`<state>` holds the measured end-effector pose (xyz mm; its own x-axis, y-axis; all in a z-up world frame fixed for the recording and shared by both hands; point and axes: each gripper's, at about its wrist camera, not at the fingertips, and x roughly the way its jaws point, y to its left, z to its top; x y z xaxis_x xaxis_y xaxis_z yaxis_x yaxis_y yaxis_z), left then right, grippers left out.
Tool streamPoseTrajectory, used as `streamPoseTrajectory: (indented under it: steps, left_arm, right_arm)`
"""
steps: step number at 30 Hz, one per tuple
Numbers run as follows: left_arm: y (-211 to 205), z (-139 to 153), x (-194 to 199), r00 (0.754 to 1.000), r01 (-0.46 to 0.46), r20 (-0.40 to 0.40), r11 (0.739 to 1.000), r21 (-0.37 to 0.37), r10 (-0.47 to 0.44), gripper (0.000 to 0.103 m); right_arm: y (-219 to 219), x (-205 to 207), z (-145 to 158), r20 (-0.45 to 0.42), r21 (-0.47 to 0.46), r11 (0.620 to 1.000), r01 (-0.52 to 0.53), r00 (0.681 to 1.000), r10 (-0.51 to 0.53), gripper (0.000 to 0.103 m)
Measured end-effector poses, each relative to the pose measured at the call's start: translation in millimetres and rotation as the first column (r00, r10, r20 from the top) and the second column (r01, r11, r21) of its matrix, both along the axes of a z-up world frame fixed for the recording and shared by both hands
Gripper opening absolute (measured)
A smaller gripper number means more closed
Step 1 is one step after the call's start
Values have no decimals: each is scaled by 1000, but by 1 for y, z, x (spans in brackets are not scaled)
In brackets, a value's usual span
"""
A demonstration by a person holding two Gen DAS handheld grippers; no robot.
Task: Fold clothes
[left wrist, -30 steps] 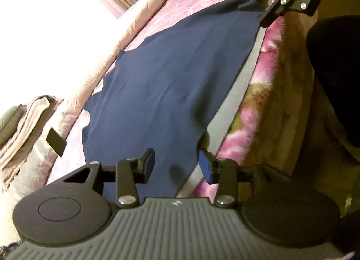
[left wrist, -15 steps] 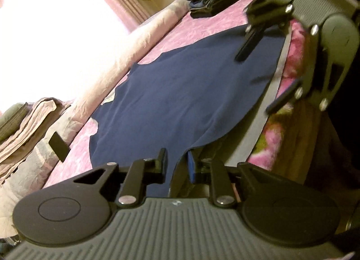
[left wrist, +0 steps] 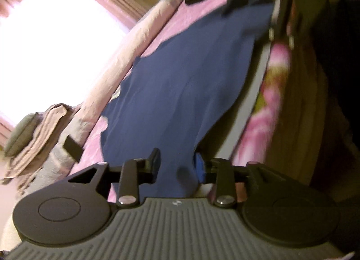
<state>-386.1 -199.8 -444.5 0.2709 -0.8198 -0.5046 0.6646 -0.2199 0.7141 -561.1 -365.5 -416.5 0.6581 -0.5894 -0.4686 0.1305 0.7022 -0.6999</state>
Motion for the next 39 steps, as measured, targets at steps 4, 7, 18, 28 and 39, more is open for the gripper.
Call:
streamPoseTrajectory:
  steps: [4,7,18,28,39]
  left_arm:
    - [5,-10,3,994,-33,103,999,8,32,32]
    - [5,-14,5,985,-48,169,999,16,44,32]
    - [-10,-22,-1,978,-40,204,999,6,38,39]
    - [-4,-19,32,964,-186,192,983,-4,184,39]
    - [-1,-21,40,958,-208,200,978,-16,207,38]
  right_arm:
    - [-12,-18,-8,-31,-58,998,37,999,-39,59]
    - [-22,-31,-14,-52,-93,993,75,995,-80,48]
    - [-43,-57,-23,-89,-186,969,164,979,-183,45]
    - [-66,-66,-27,-111,-250,949,192,968,-225,45]
    - [-72,-71,-29,-99,-245,939,240,958,-271,45]
